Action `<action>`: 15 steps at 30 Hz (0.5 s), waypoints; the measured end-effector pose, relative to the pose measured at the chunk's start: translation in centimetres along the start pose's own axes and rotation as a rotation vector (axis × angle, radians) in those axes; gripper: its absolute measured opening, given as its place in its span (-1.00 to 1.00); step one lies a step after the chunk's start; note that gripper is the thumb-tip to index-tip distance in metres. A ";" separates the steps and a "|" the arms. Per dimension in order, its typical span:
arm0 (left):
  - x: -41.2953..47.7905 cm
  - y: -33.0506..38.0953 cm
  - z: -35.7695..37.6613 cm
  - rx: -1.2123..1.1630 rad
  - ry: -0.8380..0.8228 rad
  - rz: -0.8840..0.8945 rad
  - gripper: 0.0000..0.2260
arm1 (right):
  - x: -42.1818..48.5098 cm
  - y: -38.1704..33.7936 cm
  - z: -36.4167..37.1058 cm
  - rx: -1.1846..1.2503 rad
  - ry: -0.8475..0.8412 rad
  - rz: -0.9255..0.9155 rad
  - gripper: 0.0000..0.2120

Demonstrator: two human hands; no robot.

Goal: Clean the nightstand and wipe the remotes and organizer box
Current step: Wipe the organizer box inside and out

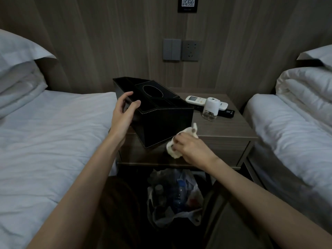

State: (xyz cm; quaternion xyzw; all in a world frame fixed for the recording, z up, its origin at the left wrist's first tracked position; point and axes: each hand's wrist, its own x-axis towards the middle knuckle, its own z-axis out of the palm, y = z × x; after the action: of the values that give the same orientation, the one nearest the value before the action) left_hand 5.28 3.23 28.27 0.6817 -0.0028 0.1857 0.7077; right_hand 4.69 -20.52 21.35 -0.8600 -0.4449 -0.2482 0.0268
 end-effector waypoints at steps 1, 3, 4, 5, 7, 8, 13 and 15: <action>0.0 0.0 0.0 0.001 0.002 -0.002 -0.74 | -0.1 -0.4 0.0 0.049 -0.039 -0.001 -0.78; -0.1 0.2 -0.1 0.013 -0.010 -0.012 -0.74 | -0.4 -0.7 -0.6 0.189 -0.069 0.071 -0.76; -0.1 0.2 -0.1 0.022 -0.014 -0.019 -0.72 | -0.7 -0.9 -1.3 0.227 -0.045 0.113 -0.76; -0.1 0.3 -0.2 0.030 -0.012 -0.023 -0.70 | -1.0 -0.7 -2.1 0.224 0.002 0.150 -0.76; -0.1 0.2 -0.1 0.028 -0.004 -0.020 -0.68 | -1.5 0.0 -4.1 0.170 0.122 0.237 -0.74; -0.1 0.2 -0.1 0.026 -0.002 -0.021 -0.68 | -1.8 0.7 -4.9 0.133 0.180 0.287 -0.72; -0.3 0.4 0.0 0.042 0.010 -0.037 -0.64 | -3.4 5.9 -7.1 -0.015 0.362 0.540 -0.64; -0.4 0.4 0.1 0.044 0.032 -0.031 -0.63 | -3.9 7.6 -6.7 -0.075 0.296 0.625 -0.60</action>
State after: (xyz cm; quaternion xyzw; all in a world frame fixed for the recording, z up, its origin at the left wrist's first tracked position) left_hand 4.83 3.02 28.57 0.6939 0.0232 0.1857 0.6953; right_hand 5.99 -29.81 26.80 -0.9099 -0.1421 -0.3660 0.1341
